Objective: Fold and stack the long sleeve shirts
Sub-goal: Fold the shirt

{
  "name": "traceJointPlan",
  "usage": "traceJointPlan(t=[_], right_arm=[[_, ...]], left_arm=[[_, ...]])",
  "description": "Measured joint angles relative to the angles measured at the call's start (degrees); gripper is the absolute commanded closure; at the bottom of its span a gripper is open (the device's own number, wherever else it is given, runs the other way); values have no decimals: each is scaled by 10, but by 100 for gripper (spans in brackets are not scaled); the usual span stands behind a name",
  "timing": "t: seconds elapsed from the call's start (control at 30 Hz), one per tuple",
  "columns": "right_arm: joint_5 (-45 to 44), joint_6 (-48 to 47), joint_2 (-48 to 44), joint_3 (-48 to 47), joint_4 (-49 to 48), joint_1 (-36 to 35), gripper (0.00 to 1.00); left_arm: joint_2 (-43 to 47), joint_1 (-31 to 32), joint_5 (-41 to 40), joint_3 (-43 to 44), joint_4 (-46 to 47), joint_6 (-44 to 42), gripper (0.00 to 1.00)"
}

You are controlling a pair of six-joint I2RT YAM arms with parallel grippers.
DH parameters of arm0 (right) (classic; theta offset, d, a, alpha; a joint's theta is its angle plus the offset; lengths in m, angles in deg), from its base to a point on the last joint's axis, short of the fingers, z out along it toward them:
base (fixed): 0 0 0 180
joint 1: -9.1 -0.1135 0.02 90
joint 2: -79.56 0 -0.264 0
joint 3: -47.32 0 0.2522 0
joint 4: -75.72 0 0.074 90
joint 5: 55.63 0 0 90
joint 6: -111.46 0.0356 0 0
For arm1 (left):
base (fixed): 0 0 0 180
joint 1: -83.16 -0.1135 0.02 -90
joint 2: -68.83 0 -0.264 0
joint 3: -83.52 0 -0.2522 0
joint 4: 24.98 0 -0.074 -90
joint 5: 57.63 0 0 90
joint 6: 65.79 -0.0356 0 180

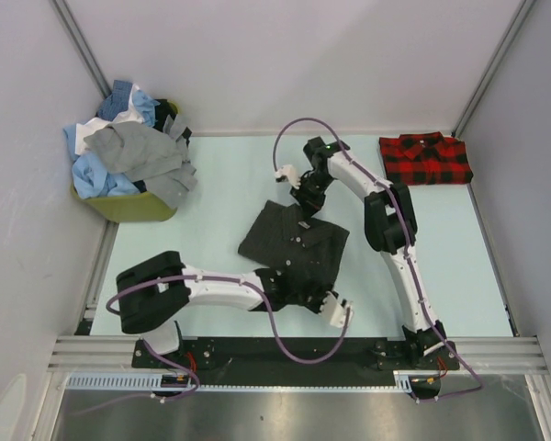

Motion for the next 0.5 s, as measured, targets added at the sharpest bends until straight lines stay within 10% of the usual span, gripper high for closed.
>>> traceJointPlan(t=[0.13, 0.27, 0.5], right_arm=[[23, -30, -4, 10, 17, -36, 100], [51, -86, -21, 45, 20, -74, 98], [68, -110, -57, 99, -21, -104, 36]], left_arm=[[-42, 34, -7, 55, -3, 66, 93], [-70, 41, 0, 94, -7, 116, 59], [-61, 37, 37, 145, -66, 207, 46]])
